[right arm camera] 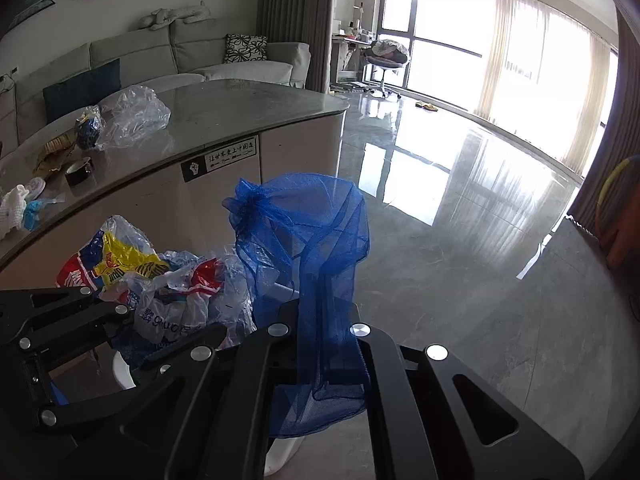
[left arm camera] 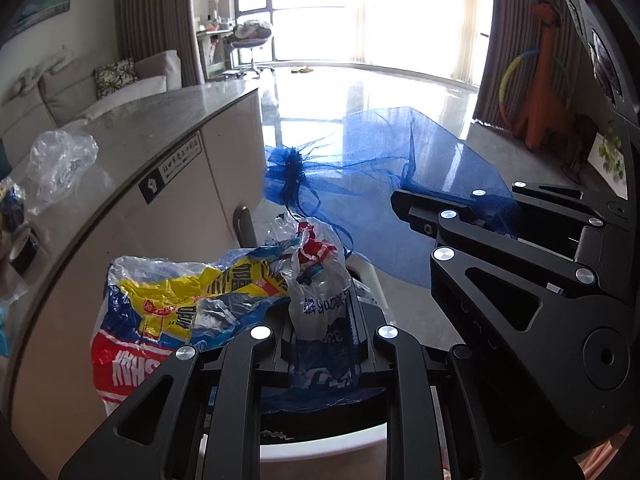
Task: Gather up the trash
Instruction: 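Carry the blue mesh bag and printed plastic bag over the white bin with both tools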
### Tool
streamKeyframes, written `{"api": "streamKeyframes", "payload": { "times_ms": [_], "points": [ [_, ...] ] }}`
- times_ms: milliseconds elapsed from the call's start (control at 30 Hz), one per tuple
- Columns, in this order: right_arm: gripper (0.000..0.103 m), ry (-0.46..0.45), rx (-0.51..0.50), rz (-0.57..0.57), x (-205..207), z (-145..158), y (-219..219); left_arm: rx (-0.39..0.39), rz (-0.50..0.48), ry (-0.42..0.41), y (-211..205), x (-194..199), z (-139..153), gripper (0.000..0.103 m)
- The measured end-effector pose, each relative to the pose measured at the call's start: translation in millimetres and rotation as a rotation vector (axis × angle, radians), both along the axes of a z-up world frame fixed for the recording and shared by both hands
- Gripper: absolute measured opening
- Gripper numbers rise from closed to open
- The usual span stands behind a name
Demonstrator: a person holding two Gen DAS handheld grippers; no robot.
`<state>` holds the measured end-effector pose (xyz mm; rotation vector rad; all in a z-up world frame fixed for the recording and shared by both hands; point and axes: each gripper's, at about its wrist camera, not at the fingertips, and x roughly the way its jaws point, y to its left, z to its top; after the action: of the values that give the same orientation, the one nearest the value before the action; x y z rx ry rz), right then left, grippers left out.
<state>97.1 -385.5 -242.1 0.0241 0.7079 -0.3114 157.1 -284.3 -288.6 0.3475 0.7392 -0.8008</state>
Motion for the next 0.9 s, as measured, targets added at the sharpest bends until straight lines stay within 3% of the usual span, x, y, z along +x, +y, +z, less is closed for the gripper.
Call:
{"api": "streamKeyframes", "payload": {
  "times_ms": [167, 267, 400, 600, 667, 700, 767, 900],
  "points": [
    [0.003, 0.046, 0.008, 0.007, 6.7, -16.8, -2.6, 0.038, -0.013, 0.048, -8.9, 13.2, -24.0, 0.021],
    [0.003, 0.074, 0.001, 0.015, 8.1, -28.2, -3.5, 0.059, -0.025, 0.122, -12.2, 18.4, -42.4, 0.021],
    [0.003, 0.104, 0.006, 0.015, 9.4, -39.9, -5.9, 0.100, -0.043, 0.142, -15.1, 16.8, -63.2, 0.021],
    [0.003, 0.114, 0.012, 0.014, 10.5, -44.3, -8.8, 0.114, -0.064, 0.181, -16.4, 27.4, -71.5, 0.026],
    [0.003, 0.117, 0.010, 0.014, 10.2, -45.6, -8.8, 0.118, -0.068, 0.197, -17.3, 34.3, -74.9, 0.036],
    [0.003, 0.119, 0.012, 0.013, 10.5, -46.2, -8.9, 0.118, -0.074, 0.211, -18.1, 37.5, -76.6, 0.053],
    [0.003, 0.123, 0.010, 0.015, 12.6, -48.2, -7.1, 0.120, -0.067, 0.224, -17.5, 37.9, -77.8, 0.100],
    [0.003, 0.122, 0.004, 0.021, 14.1, -48.5, -4.1, 0.121, -0.049, 0.183, -14.5, 33.0, -72.0, 0.100]
  ]
}}
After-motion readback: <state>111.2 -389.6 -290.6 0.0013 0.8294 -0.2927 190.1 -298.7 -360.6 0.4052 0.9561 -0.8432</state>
